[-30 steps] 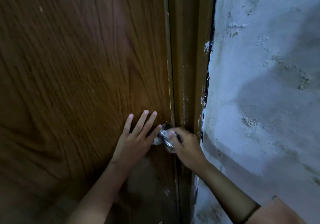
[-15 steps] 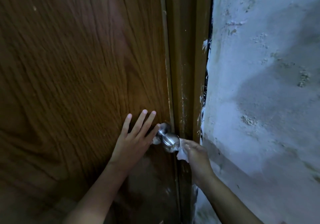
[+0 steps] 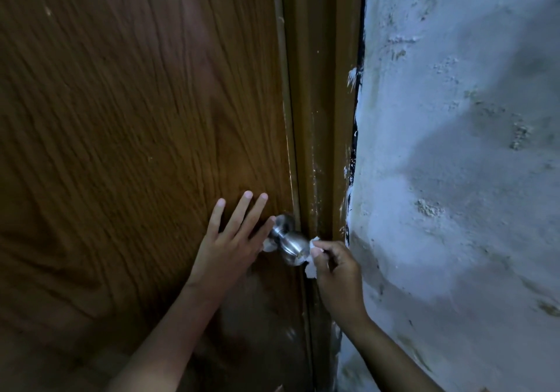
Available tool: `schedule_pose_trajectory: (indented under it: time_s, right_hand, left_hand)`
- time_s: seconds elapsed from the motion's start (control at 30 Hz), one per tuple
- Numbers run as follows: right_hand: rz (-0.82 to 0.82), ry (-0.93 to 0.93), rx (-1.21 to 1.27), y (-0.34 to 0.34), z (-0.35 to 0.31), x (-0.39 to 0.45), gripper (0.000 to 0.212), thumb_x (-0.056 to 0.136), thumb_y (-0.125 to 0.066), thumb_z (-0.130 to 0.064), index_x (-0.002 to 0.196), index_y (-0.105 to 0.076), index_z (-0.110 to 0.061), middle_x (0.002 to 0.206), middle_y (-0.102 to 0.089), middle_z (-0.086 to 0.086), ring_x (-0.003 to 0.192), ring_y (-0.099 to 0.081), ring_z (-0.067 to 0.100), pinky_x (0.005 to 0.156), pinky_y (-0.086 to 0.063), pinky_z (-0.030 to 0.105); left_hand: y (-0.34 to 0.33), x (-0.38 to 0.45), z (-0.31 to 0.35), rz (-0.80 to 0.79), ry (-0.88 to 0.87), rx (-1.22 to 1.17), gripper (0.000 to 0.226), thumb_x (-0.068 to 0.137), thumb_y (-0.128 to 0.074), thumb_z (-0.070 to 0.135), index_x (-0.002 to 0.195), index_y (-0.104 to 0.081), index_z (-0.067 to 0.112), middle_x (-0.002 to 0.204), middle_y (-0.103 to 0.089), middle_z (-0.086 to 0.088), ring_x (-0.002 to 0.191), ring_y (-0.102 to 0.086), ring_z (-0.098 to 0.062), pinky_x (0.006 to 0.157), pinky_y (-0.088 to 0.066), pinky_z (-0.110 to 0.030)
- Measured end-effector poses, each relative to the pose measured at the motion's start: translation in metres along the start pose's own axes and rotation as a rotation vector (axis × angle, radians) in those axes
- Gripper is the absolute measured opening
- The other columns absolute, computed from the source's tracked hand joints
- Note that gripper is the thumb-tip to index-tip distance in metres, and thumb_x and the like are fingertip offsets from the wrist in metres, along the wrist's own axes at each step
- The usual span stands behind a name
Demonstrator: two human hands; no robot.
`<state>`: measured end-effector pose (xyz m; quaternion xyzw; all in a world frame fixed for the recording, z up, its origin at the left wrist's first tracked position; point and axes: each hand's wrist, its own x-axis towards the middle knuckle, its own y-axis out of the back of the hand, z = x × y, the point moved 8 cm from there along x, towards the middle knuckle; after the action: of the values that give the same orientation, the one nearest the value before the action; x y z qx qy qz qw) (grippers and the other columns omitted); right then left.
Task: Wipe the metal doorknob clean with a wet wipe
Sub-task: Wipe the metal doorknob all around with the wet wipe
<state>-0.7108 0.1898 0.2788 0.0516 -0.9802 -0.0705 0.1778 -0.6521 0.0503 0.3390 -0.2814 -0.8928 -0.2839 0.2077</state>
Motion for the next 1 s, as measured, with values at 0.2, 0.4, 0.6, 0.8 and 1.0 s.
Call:
schedule_pose_trajectory:
  time_s: [0.2, 0.4, 0.6, 0.8, 1.0]
  right_hand:
    - [-0.005, 0.14, -0.027, -0.001, -0.018, 0.002, 0.009, 0.084, -0.059, -0.007, 0.086, -0.067, -0.011, 0.089, -0.059, 0.0, 0.086, -0.057, 0.003, 0.071, -0.044, 0.011]
    - [0.028, 0.146, -0.078, 0.0, -0.012, -0.004, 0.006, 0.085, -0.058, -0.004, 0.084, -0.062, -0.009, 0.086, -0.059, 0.001, 0.083, -0.057, 0.009, 0.069, -0.04, 0.005]
    - [0.0, 0.285, -0.175, -0.002, -0.024, -0.006, 0.004, 0.081, -0.062, -0.001, 0.081, -0.062, -0.006, 0.087, -0.058, 0.003, 0.082, -0.054, 0.006, 0.07, -0.044, 0.015]
    - [-0.015, 0.281, -0.213, -0.003, -0.018, -0.014, 0.006, 0.081, -0.062, 0.001, 0.084, -0.064, -0.003, 0.091, -0.063, 0.01, 0.084, -0.061, 0.016, 0.07, -0.05, 0.025]
    - [0.013, 0.292, -0.278, -0.003, -0.018, -0.017, 0.012, 0.08, -0.063, 0.001, 0.09, -0.069, -0.003, 0.091, -0.067, 0.013, 0.082, -0.064, 0.019, 0.07, -0.053, 0.026]
  left_hand:
    - [0.002, 0.001, -0.001, 0.023, 0.006, -0.006, 0.079, 0.071, -0.066, 0.053, 0.136, -0.032, 0.024, 0.141, -0.047, -0.007, 0.131, -0.029, -0.029, 0.104, -0.023, -0.052]
    - [0.002, 0.001, -0.001, -0.015, 0.004, -0.019, 0.074, 0.068, -0.07, 0.052, 0.133, -0.045, 0.027, 0.142, -0.046, -0.008, 0.132, -0.029, -0.029, 0.105, -0.021, -0.052]
    - [0.002, 0.001, -0.001, 0.0, 0.002, -0.012, 0.071, 0.07, -0.068, 0.052, 0.133, -0.046, 0.028, 0.142, -0.046, -0.007, 0.131, -0.029, -0.029, 0.104, -0.022, -0.052]
    - [0.001, 0.0, -0.001, -0.023, 0.005, -0.014, 0.075, 0.068, -0.07, 0.053, 0.134, -0.044, 0.028, 0.144, -0.044, -0.008, 0.133, -0.027, -0.029, 0.105, -0.021, -0.053]
    - [0.002, 0.001, -0.001, 0.0, 0.007, -0.037, 0.074, 0.069, -0.07, 0.051, 0.134, -0.045, 0.027, 0.143, -0.045, -0.008, 0.132, -0.028, -0.03, 0.105, -0.021, -0.053]
